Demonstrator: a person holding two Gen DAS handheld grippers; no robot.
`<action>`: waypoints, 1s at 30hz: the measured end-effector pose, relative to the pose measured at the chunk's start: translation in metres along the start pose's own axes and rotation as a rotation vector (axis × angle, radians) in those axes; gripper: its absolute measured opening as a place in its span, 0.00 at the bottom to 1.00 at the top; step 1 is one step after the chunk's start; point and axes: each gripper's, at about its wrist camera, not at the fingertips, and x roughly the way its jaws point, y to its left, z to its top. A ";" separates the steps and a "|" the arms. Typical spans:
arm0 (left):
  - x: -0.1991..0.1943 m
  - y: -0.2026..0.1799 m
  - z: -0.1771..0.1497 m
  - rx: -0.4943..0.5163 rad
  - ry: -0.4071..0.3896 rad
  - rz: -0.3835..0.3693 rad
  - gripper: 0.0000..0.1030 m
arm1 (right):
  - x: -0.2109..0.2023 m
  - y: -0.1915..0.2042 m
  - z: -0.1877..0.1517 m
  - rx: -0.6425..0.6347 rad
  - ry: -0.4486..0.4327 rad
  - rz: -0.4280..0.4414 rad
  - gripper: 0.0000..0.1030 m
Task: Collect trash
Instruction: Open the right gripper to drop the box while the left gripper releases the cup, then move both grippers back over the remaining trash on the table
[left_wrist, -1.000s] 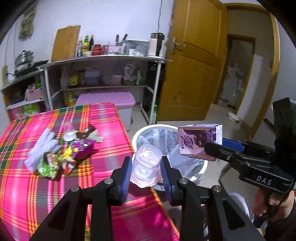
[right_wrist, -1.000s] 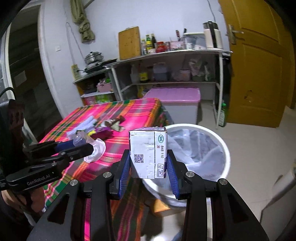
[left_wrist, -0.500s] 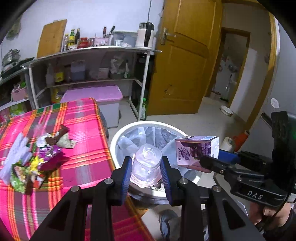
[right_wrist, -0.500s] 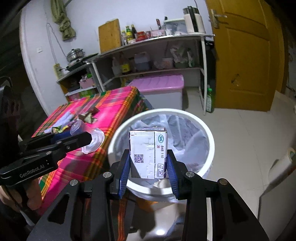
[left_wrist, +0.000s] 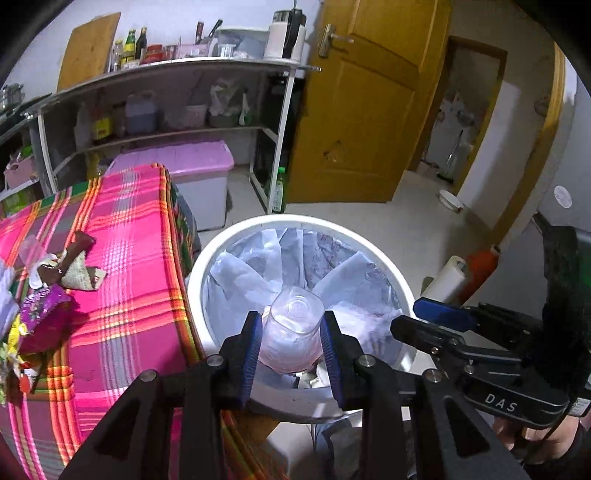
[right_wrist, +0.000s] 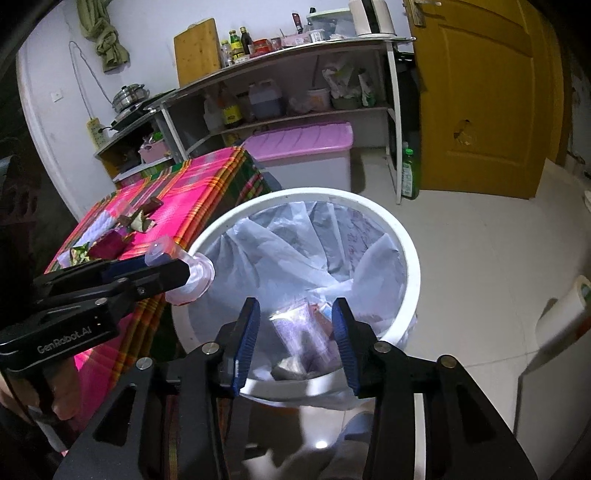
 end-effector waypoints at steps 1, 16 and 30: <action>0.003 0.000 0.000 -0.002 0.008 0.000 0.31 | 0.001 -0.001 0.000 0.002 0.000 0.000 0.42; -0.011 0.009 -0.006 -0.048 -0.005 -0.009 0.41 | -0.019 0.013 0.000 -0.014 -0.030 0.003 0.42; -0.077 0.026 -0.032 -0.078 -0.102 0.049 0.41 | -0.047 0.053 -0.004 -0.086 -0.068 0.036 0.42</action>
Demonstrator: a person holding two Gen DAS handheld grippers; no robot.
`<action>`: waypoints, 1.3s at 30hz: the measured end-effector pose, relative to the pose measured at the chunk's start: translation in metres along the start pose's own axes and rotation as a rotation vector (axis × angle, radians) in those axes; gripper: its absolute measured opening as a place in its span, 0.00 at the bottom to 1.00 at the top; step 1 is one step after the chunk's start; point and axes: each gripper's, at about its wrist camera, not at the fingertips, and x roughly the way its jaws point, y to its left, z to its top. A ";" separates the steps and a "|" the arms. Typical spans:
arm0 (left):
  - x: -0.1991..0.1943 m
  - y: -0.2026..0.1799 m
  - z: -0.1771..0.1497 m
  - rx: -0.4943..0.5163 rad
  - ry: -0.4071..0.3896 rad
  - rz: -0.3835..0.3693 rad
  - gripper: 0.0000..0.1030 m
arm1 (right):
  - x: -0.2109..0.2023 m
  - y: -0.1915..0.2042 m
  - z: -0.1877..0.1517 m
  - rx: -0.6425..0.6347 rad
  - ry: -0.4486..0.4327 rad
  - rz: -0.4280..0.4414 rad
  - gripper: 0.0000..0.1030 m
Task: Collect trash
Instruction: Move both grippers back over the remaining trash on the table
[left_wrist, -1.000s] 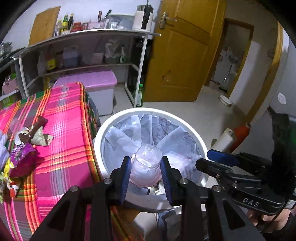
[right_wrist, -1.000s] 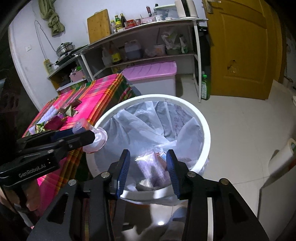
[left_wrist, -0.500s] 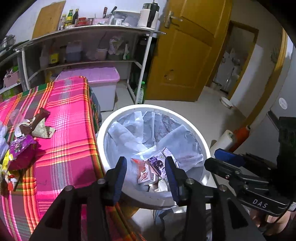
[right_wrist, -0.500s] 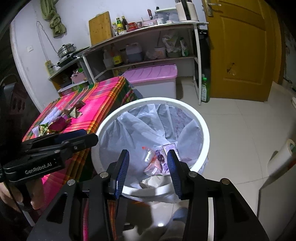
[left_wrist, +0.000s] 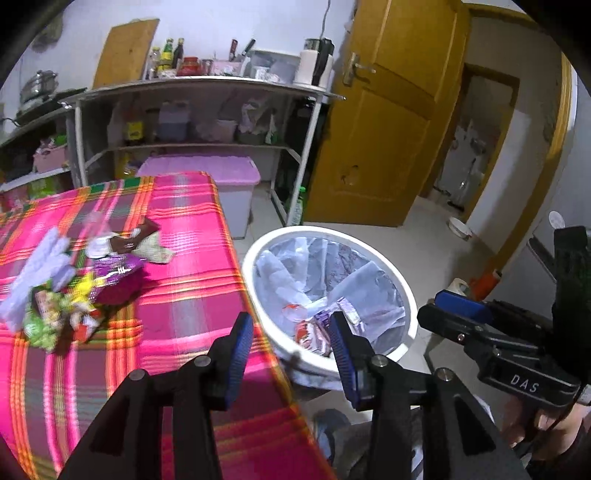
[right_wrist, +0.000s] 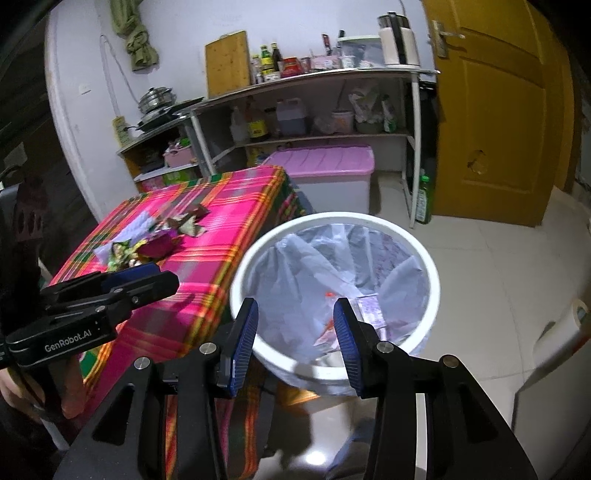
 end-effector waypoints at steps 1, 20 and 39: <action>-0.006 0.002 -0.003 -0.001 -0.009 0.008 0.41 | -0.001 0.005 0.000 -0.009 0.000 0.006 0.42; -0.067 0.054 -0.033 -0.092 -0.081 0.147 0.41 | -0.003 0.056 -0.005 -0.084 0.008 0.114 0.42; -0.087 0.114 -0.042 -0.187 -0.086 0.268 0.41 | 0.024 0.085 0.007 -0.108 0.075 0.200 0.42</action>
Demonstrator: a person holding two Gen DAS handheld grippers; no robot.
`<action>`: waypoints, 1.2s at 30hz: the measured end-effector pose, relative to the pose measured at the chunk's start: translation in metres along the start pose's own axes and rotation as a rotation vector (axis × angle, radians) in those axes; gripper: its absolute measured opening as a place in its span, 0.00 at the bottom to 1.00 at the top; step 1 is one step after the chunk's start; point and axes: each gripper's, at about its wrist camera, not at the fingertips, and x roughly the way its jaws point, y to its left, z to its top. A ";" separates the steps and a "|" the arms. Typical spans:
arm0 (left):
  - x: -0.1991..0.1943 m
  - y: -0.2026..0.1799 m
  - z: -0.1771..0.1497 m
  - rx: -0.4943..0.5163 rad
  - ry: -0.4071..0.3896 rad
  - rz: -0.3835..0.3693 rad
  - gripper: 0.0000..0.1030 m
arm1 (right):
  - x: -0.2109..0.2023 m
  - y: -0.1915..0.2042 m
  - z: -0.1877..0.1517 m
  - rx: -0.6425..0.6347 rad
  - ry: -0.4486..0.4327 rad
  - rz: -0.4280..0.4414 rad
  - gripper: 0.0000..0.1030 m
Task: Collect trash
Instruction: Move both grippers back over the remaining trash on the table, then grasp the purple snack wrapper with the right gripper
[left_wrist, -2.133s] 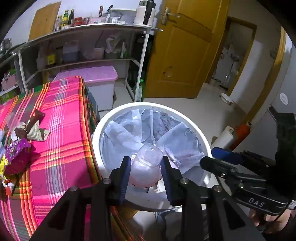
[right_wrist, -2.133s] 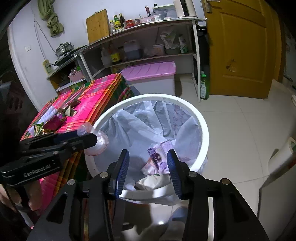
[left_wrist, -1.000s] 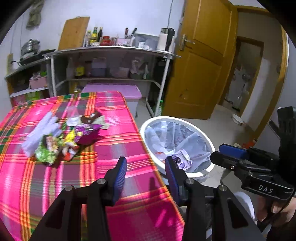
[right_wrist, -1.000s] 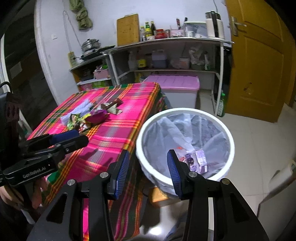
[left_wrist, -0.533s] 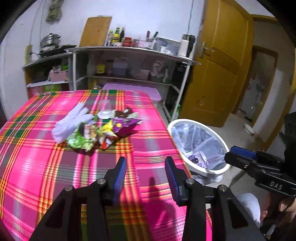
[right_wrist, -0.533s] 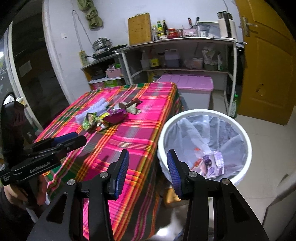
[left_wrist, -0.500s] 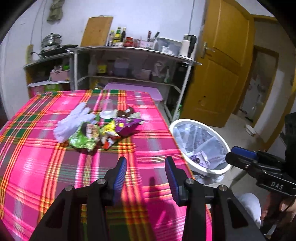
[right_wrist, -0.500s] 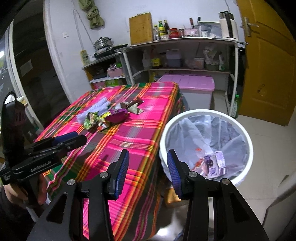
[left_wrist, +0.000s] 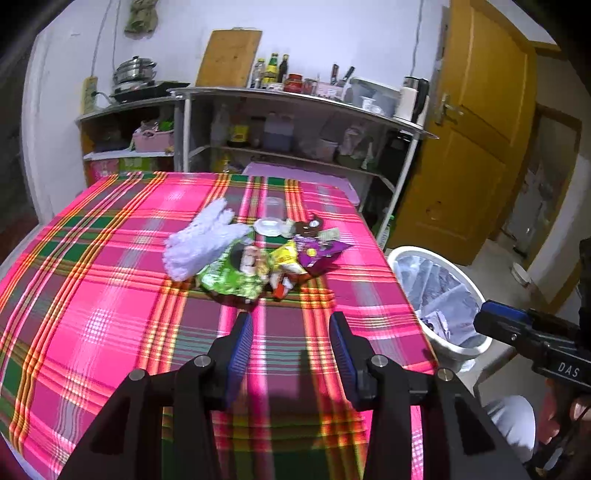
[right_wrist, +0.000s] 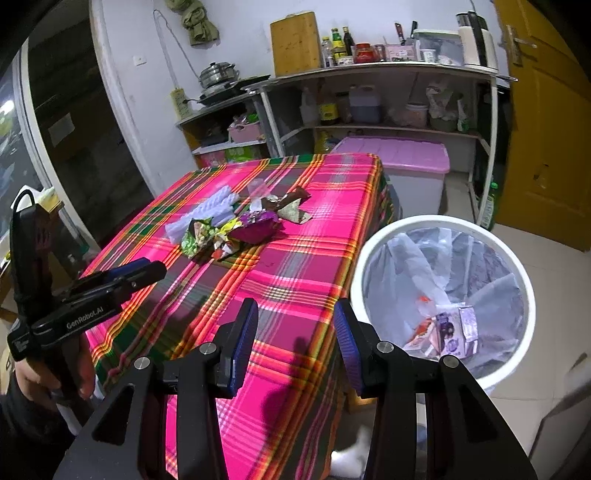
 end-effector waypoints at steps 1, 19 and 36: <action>0.001 0.003 0.001 -0.004 0.000 0.004 0.41 | 0.002 0.001 0.000 -0.001 0.004 0.002 0.42; 0.014 0.031 0.014 -0.035 -0.009 0.022 0.45 | 0.053 0.022 0.034 0.017 0.063 0.100 0.42; 0.041 0.046 0.028 -0.013 0.000 -0.018 0.45 | 0.129 0.012 0.080 0.151 0.144 0.158 0.43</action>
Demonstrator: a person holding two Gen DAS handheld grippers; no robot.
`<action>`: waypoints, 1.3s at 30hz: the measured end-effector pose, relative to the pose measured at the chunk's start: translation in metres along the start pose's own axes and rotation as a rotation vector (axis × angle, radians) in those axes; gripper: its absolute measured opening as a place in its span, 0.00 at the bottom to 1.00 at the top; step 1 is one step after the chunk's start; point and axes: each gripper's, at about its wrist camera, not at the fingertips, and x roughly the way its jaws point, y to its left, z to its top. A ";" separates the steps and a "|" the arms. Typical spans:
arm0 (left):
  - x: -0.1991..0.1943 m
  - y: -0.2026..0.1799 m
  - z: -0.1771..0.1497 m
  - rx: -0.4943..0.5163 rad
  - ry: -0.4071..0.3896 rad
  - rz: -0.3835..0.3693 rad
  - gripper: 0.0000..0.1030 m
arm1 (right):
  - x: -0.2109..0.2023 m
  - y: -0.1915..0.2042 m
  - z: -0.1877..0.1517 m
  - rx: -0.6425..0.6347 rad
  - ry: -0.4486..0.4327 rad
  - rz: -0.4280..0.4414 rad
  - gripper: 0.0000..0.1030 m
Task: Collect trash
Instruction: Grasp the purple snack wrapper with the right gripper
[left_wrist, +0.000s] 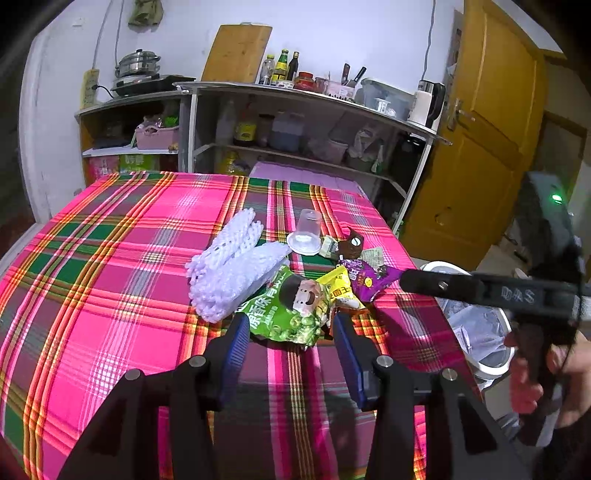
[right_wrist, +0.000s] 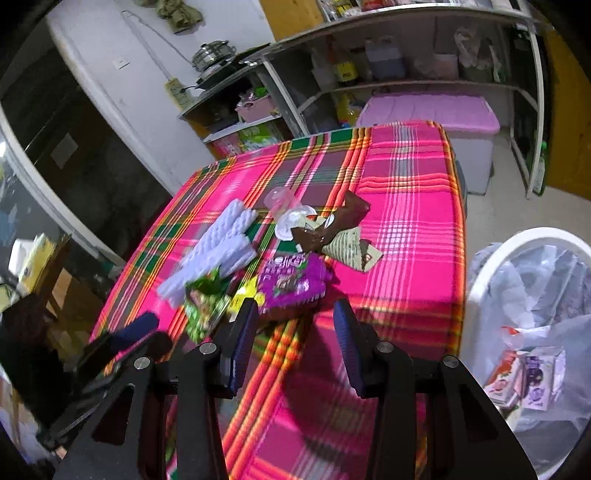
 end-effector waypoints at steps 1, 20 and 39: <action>-0.001 0.002 -0.001 -0.002 -0.001 -0.001 0.45 | 0.003 -0.001 0.002 0.014 0.004 0.004 0.43; 0.010 0.008 0.005 0.001 0.004 -0.029 0.50 | 0.022 -0.018 0.008 0.190 0.037 0.116 0.20; 0.051 -0.009 0.011 0.091 0.107 -0.008 0.51 | -0.023 -0.040 -0.019 0.184 -0.023 0.115 0.19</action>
